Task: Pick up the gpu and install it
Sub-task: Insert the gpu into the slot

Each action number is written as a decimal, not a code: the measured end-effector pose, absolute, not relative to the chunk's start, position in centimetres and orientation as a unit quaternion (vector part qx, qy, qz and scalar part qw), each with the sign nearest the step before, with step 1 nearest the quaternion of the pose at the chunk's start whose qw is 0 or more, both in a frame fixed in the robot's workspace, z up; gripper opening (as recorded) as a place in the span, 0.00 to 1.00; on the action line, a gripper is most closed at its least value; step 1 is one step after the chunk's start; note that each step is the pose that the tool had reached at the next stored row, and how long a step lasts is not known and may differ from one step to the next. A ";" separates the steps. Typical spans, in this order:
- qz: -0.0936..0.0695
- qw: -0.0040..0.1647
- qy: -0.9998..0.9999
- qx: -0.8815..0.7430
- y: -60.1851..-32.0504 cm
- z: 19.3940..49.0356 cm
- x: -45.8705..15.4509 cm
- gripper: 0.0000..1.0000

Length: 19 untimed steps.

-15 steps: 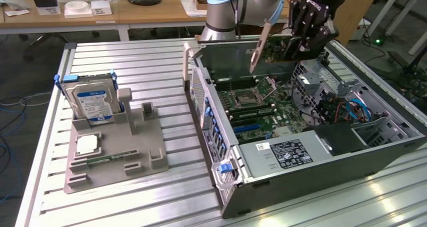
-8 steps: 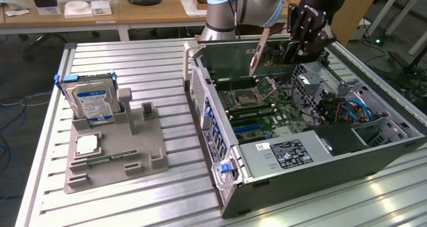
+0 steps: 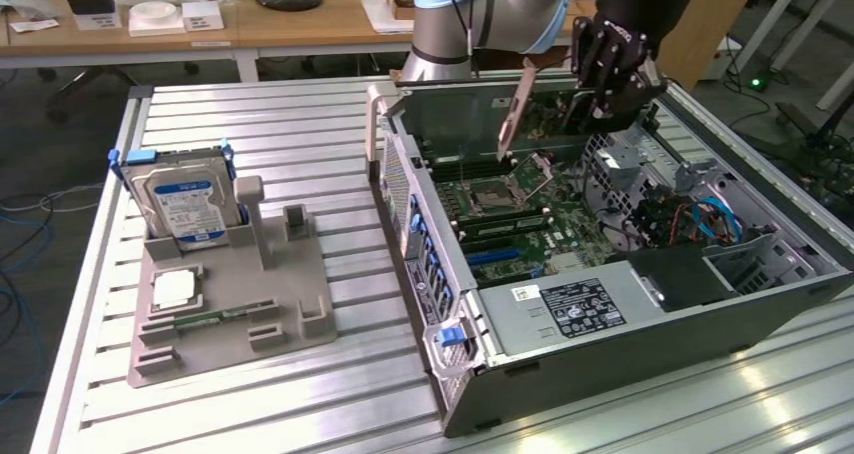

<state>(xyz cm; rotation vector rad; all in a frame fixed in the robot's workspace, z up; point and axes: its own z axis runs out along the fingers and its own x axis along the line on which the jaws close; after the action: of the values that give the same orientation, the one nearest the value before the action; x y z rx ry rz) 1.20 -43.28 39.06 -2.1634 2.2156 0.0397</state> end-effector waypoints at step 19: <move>0.008 0.024 0.726 -0.687 -42.9 36.6 -0.8 0.28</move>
<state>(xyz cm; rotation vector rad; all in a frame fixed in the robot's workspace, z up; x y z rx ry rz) -0.79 -42.89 36.56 -2.1273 2.2468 0.0240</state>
